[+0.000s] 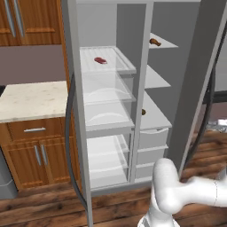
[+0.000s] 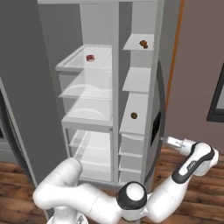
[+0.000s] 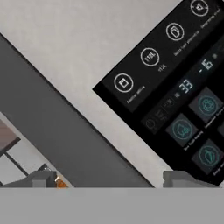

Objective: There's a chicken drumstick in the fridge that needs to be moved to the freezer for freezing. Pick up the chicken drumstick from the fridge, place it on any shelf in the freezer, and close the fridge and freezer doors when done.

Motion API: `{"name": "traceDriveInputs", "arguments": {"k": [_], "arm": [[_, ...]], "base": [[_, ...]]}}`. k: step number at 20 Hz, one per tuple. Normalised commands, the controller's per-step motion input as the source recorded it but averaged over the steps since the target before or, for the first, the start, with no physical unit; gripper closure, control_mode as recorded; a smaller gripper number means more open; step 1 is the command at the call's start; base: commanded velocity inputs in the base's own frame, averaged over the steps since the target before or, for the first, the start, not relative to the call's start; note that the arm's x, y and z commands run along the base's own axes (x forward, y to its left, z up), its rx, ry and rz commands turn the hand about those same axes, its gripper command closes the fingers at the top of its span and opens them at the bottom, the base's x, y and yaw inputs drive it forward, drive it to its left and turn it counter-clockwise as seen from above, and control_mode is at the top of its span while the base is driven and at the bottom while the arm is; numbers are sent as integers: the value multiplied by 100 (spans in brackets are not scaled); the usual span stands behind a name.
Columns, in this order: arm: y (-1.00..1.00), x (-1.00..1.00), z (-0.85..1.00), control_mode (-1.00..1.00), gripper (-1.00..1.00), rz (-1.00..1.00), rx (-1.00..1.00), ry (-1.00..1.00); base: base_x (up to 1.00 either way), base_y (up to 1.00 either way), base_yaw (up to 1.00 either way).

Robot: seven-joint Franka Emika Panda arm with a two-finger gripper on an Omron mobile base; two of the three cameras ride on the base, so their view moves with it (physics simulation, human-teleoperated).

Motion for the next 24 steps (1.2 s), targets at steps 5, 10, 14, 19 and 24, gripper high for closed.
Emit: {"name": "traceDriveInputs", "arguments": {"k": [5,10,14,19,24], "arm": [[100,0,-84,-100,-100,-5,6,-7],[100,6,-47,-100,-100,-13,9,-9],[100,17,-10,-100,-100,-14,3,-4],[100,38,0,-100,-100,-19,0,-11],[100,39,14,-100,-100,-23,-2,-16]], "base": [[0,0,0],[0,0,0],[0,0,0],[0,0,0],[0,0,0]]}}
